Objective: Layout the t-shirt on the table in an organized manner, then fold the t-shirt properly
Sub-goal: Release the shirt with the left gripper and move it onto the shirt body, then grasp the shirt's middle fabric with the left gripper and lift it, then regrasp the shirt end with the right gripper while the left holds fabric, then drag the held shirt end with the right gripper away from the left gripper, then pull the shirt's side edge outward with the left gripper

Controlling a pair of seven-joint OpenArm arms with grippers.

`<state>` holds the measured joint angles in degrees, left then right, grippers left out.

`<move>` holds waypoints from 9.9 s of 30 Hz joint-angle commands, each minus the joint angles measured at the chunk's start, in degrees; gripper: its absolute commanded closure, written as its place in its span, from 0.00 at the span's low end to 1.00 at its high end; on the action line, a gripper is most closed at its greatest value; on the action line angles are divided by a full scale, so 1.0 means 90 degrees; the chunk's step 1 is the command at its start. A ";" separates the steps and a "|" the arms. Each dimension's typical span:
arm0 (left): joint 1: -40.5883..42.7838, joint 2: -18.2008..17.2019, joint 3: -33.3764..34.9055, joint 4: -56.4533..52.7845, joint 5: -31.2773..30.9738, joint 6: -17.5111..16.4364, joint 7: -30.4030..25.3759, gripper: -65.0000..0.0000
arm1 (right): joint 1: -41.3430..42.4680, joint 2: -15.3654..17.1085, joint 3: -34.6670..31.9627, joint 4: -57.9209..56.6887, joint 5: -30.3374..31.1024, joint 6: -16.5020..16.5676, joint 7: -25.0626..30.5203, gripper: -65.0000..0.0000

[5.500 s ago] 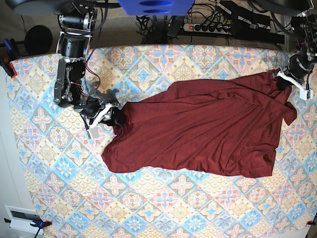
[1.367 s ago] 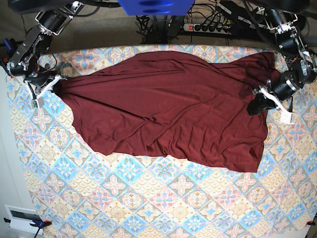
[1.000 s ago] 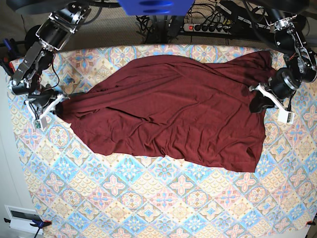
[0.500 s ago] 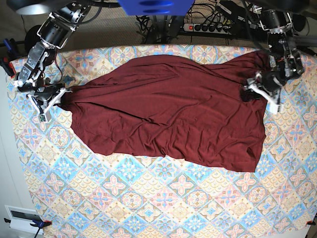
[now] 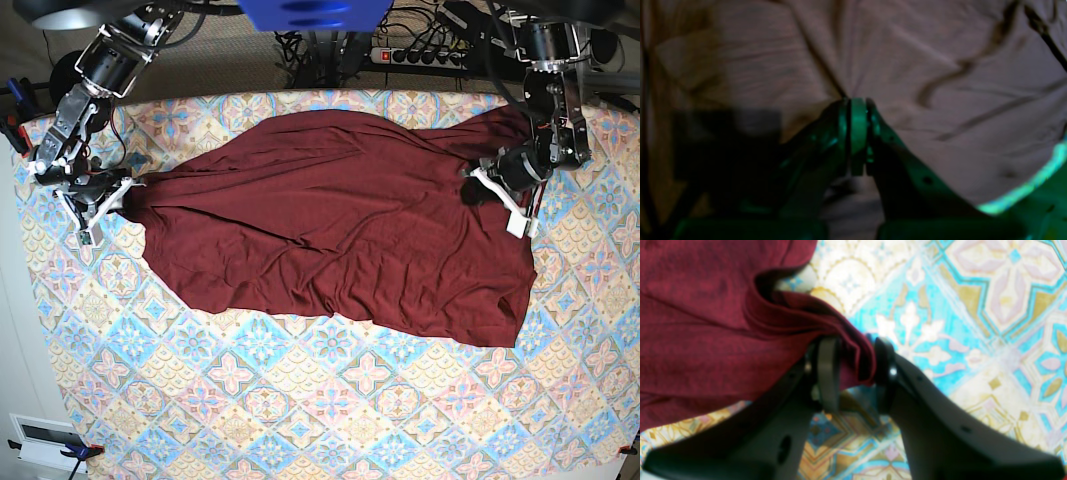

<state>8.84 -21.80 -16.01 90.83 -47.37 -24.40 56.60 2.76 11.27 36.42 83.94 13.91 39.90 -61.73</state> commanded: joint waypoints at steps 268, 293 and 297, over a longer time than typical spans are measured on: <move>0.0253 0.0230 0.0592 0.1537 0.1996 -0.0077 -0.0677 0.72 | -0.0859 0.1000 -0.1249 0.1950 0.1595 0.0011 0.0251 0.64; -0.2316 0.0757 -0.0834 -0.2253 0.1782 -0.0068 -0.0745 0.72 | -0.0849 0.0990 -0.1620 0.1999 0.1604 0.0011 0.0251 0.64; -0.2325 0.0737 -0.0844 -0.2390 0.1801 -0.0058 -0.0755 0.72 | -0.0849 0.0990 -0.1620 0.1999 0.1604 0.0011 0.0251 0.64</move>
<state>-10.98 -14.31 -23.38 68.64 -30.24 -24.67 50.76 -5.69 19.22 21.39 100.79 27.46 39.90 -60.62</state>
